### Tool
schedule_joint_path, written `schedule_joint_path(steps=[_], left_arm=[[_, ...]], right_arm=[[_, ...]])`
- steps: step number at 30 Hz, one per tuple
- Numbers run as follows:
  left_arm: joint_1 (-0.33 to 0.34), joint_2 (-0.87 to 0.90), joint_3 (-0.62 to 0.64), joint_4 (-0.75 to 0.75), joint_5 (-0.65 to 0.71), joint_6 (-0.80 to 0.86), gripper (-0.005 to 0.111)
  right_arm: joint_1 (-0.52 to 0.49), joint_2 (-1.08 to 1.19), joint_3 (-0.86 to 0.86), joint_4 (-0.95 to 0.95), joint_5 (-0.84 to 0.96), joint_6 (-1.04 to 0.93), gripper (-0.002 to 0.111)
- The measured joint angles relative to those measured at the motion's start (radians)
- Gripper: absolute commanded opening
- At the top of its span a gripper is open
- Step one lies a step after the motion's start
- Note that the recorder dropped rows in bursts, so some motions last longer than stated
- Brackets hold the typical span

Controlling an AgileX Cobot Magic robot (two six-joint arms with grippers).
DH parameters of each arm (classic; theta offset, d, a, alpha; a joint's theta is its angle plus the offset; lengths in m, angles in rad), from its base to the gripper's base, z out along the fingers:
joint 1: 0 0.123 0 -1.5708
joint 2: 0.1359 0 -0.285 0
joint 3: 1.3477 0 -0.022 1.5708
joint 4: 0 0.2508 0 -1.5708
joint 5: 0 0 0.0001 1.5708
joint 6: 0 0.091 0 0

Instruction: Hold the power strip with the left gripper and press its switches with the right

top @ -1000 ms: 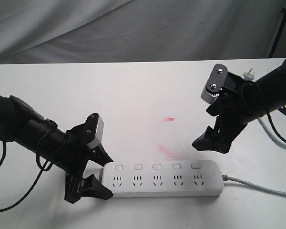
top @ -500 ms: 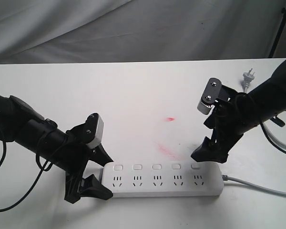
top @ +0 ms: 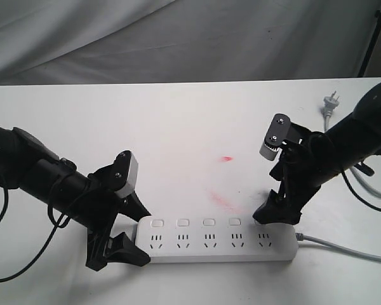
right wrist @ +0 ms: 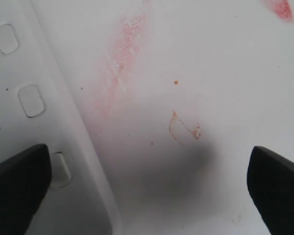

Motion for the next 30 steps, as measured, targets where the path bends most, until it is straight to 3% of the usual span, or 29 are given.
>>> schedule_joint_path(steps=[30], left_arm=[[0.000, 0.000, 0.000, 0.000, -0.002, 0.000, 0.056]], right_arm=[[0.000, 0.009, 0.045, 0.017, -0.058, 0.007, 0.103]])
